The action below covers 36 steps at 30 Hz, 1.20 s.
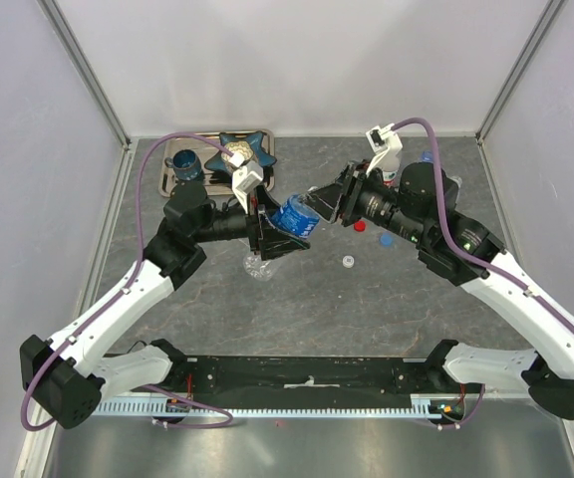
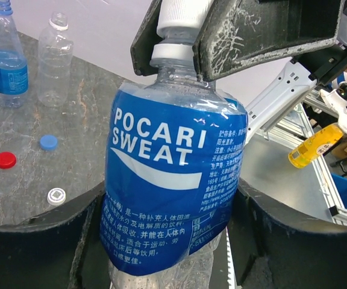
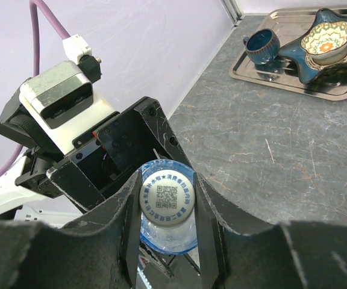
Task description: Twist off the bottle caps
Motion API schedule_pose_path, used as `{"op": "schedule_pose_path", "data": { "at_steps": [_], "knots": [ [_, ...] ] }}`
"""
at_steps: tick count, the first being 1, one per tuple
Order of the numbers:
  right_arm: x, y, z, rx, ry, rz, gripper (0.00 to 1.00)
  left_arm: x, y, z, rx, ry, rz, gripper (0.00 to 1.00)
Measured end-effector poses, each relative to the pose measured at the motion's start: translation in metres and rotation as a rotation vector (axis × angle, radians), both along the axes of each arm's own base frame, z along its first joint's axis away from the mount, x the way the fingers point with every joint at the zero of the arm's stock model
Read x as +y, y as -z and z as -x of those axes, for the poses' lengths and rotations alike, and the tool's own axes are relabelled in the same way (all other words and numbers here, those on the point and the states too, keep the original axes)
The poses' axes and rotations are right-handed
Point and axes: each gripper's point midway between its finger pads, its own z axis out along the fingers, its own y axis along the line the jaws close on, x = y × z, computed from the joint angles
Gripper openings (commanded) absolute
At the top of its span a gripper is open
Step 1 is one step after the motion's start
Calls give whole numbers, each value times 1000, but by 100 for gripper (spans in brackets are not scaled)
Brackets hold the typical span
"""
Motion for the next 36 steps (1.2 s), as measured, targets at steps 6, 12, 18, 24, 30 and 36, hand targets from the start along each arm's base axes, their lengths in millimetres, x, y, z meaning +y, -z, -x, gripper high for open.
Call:
{"op": "schedule_pose_path", "data": {
  "at_steps": [6, 12, 18, 24, 30, 36],
  "knots": [
    [-5, -1, -1, -5, 17, 22, 81, -1, 0, -1, -11, -5, 2, 52],
    [-17, -33, -6, -63, 78, 17, 90, -7, 2, -7, -67, -72, -15, 50],
    [-26, -54, -20, -92, 172, 6, 85, -17, 7, -16, -152, -227, -62, 46],
    [-37, -33, -42, -38, 303, 60, 82, -10, 8, -44, -216, -477, -112, 43],
    [-35, -22, -50, -1, 335, 69, 78, -3, 9, -55, -274, -631, -164, 42],
    [-27, -13, -56, 24, 335, 79, 66, 3, 11, -62, -294, -692, -190, 41]
  ]
}}
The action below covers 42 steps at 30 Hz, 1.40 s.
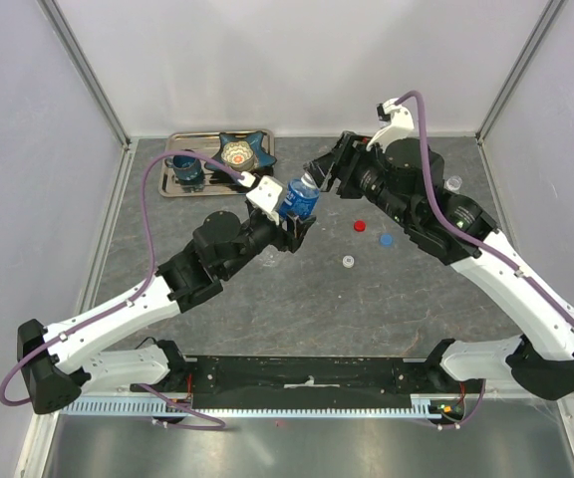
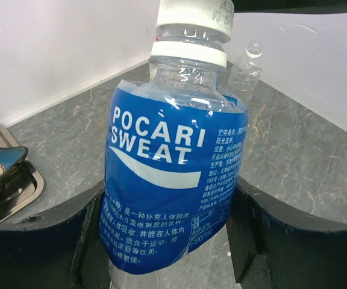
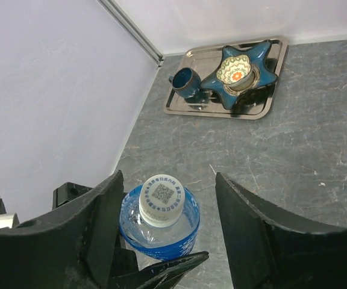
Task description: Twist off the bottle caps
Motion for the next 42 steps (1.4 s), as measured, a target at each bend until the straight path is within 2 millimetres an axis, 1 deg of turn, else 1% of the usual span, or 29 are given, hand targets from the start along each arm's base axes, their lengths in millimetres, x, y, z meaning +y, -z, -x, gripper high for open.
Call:
{"op": "schedule_pose_path", "data": {
  "at_steps": [4, 7, 10, 12, 14, 17, 18, 22, 24, 25, 26, 30, 34, 38, 42],
  "knots": [
    [5, 7, -3, 15, -4, 6, 58, 1, 2, -1, -3, -11, -10, 41],
    [7, 14, -3, 27, -10, 13, 55, 3, 2, -2, -5, -19, -12, 41],
    [10, 16, -4, 34, -19, 12, 54, 3, 5, -3, -2, -22, -18, 41],
    [11, 18, -4, 38, -24, 14, 49, 3, 7, -2, 0, -22, -21, 41],
    [13, 21, -5, 40, -27, 16, 48, 3, 9, -2, 1, -22, -23, 41],
    [16, 23, -6, 42, -34, 14, 44, 3, 10, -2, 4, -22, -27, 41],
    [17, 23, -5, 43, -39, 12, 40, 3, 11, -2, 4, -22, -27, 41],
    [20, 25, -5, 46, -47, 7, 33, 4, 12, -3, 5, -26, -29, 41],
    [21, 27, -5, 47, -51, 5, 18, 4, 13, -3, 7, -29, -32, 41],
    [21, 28, -5, 48, -53, 6, 7, 5, 15, -3, 8, -30, -34, 42],
    [22, 29, -5, 49, -55, 6, 0, 5, 16, -4, 10, -32, -35, 42],
    [22, 32, -4, 44, -68, 16, 0, 4, 19, -2, 16, -19, -44, 43],
    [25, 27, 5, -8, -150, 65, 0, -2, 19, 10, 33, 98, -37, 44],
    [29, 16, 22, -99, -280, 134, 0, -10, 11, 33, 92, 317, 33, 42],
    [32, 3, 45, -193, -425, 165, 0, -16, -3, 62, 173, 546, 126, 41]
  ]
}}
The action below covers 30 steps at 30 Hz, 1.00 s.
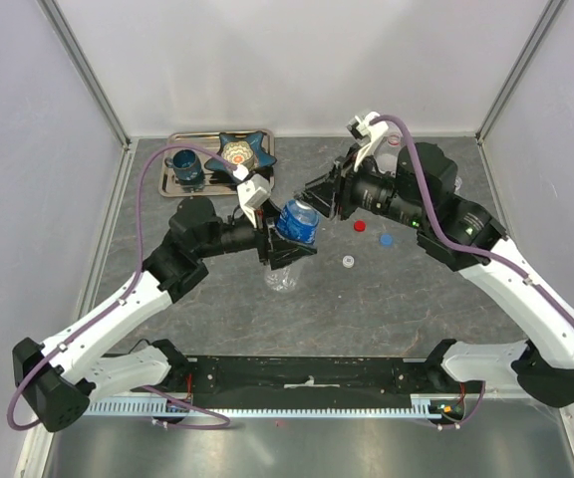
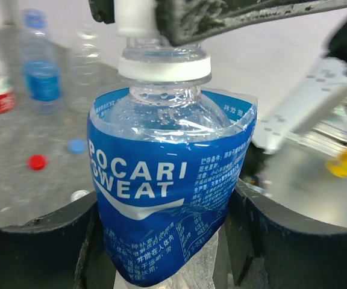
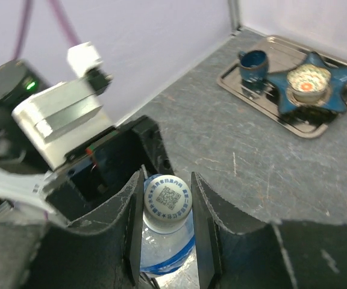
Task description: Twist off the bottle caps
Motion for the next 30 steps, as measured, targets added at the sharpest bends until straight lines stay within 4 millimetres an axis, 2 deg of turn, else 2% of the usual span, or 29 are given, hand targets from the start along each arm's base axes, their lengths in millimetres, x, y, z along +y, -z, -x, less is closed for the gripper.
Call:
{"op": "schedule_pose_path", "data": {
  "at_steps": [7, 13, 22, 30],
  "knots": [
    [3, -29, 49, -167, -268, -26, 0, 12, -30, 48, 79, 353, 108, 40],
    [-5, -39, 92, -289, -454, -32, 0, 21, -42, 83, 94, 582, 121, 32],
    [-3, -30, 114, -355, -609, -9, 0, 29, -36, 100, 146, 699, 92, 27],
    [-4, -25, 120, -382, -650, 14, 0, 32, -32, 105, 171, 728, 70, 23]
  ]
}}
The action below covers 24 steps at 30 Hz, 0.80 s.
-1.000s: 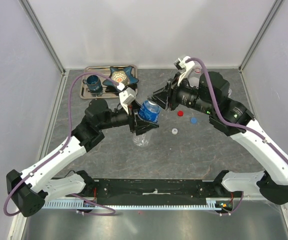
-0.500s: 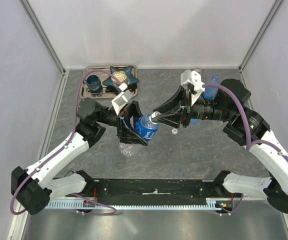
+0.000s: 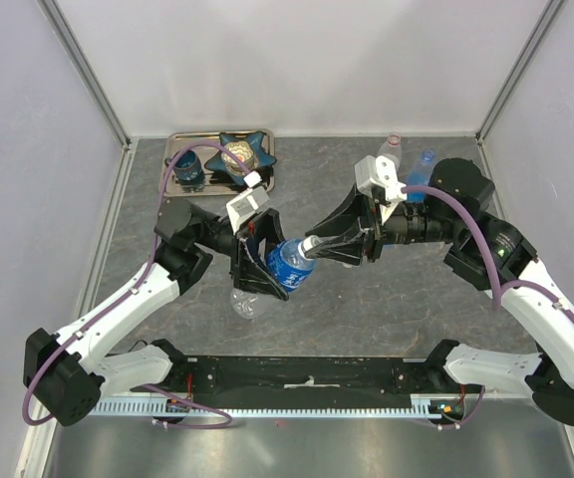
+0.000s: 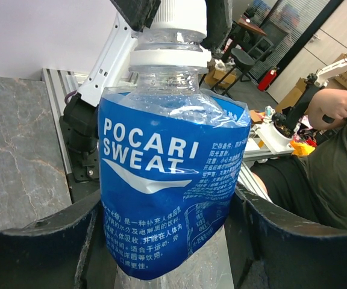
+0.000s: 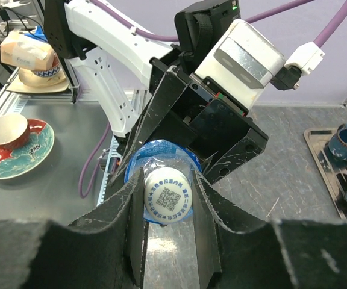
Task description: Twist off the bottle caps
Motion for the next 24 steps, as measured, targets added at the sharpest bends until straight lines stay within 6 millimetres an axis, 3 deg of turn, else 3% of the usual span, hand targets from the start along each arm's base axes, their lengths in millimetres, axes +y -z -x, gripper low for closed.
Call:
{"op": "schedule_pose_path", "data": {
  "at_steps": [7, 15, 23, 24],
  "knots": [
    [-2, 3, 7, 6, -38, 12, 0, 1, 5, 2, -7, 16, -12, 21],
    [-4, -8, 20, 30, -92, -15, 0, 2, -1, 8, -46, 28, 16, 20],
    [-8, -10, 21, 29, -75, -15, 0, 2, -2, 8, -53, 26, 21, 19],
    [-9, -10, 20, 30, -68, -14, 6, 1, -2, 7, -52, 24, 20, 19]
  ]
}}
